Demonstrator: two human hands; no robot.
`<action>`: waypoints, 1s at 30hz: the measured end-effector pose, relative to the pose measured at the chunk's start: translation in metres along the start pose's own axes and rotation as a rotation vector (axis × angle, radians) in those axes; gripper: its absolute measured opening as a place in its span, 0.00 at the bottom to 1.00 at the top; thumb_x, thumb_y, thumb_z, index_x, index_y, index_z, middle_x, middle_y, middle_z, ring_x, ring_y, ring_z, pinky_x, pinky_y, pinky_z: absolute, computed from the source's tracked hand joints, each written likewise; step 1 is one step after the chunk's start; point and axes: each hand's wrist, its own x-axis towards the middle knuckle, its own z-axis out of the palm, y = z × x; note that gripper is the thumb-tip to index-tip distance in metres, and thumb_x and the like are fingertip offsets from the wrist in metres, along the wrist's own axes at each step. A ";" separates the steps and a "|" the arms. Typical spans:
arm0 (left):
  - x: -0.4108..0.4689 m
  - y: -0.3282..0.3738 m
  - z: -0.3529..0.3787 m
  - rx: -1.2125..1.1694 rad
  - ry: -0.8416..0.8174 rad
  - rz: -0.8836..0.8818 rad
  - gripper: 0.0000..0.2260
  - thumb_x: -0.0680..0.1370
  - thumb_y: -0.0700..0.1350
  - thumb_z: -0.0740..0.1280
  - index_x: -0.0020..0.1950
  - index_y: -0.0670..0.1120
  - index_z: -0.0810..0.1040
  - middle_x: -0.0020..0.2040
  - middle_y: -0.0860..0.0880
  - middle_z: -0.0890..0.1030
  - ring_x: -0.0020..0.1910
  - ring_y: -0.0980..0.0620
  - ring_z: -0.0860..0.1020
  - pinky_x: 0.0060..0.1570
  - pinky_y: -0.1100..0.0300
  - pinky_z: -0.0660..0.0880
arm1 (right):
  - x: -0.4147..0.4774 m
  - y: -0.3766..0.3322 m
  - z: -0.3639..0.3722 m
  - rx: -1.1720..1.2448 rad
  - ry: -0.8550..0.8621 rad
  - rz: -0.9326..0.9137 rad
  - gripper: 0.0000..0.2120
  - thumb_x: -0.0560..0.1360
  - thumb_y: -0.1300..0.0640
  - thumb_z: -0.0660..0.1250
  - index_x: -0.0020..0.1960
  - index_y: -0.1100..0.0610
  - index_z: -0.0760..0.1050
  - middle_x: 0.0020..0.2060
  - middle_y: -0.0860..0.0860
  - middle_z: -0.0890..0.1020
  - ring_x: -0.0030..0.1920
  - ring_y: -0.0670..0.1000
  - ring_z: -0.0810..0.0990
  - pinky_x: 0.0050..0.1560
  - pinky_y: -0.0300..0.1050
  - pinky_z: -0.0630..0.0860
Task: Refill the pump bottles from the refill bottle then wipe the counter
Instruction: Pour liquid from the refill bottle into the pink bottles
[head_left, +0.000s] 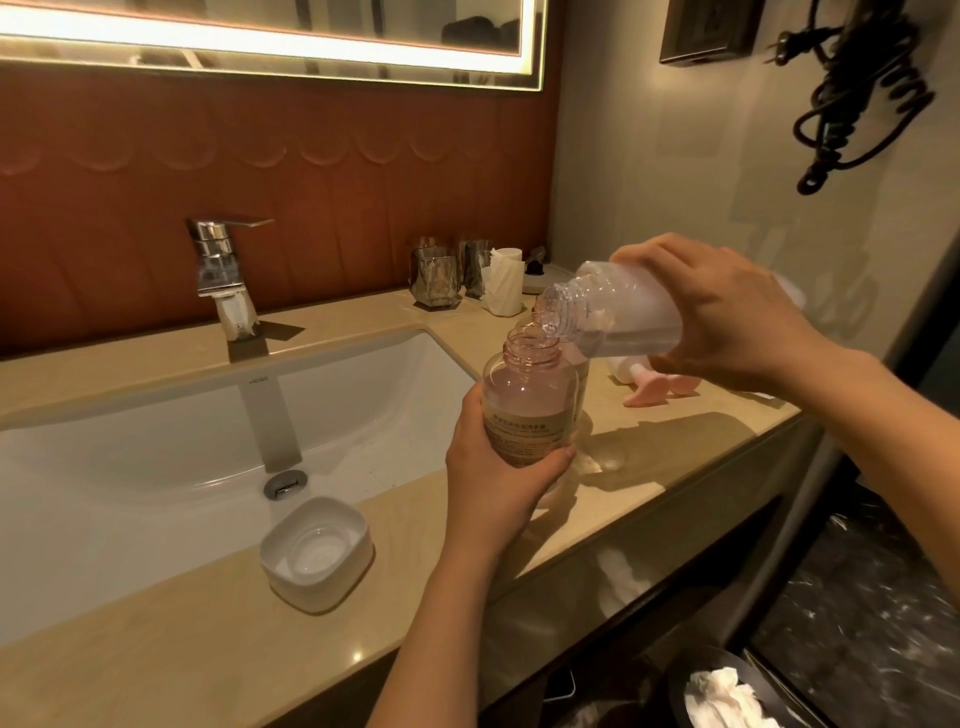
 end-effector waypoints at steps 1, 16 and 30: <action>0.000 0.000 0.000 0.001 0.002 0.001 0.37 0.64 0.47 0.79 0.65 0.62 0.62 0.55 0.68 0.71 0.52 0.75 0.69 0.47 0.80 0.69 | 0.000 0.000 0.000 -0.004 0.001 -0.003 0.41 0.58 0.55 0.81 0.67 0.56 0.67 0.60 0.57 0.74 0.55 0.60 0.74 0.50 0.53 0.71; 0.000 0.000 0.000 0.003 -0.002 -0.002 0.37 0.64 0.47 0.79 0.65 0.62 0.62 0.56 0.67 0.71 0.53 0.75 0.69 0.48 0.79 0.69 | 0.001 0.002 0.001 -0.016 0.012 -0.015 0.42 0.57 0.55 0.81 0.66 0.56 0.67 0.59 0.57 0.74 0.53 0.60 0.75 0.49 0.53 0.72; 0.000 0.000 0.001 -0.010 -0.002 0.010 0.36 0.64 0.46 0.79 0.64 0.62 0.62 0.53 0.68 0.70 0.50 0.81 0.67 0.44 0.82 0.67 | 0.002 0.003 0.001 -0.014 0.006 -0.006 0.42 0.57 0.55 0.81 0.67 0.55 0.66 0.59 0.56 0.74 0.53 0.60 0.75 0.49 0.52 0.71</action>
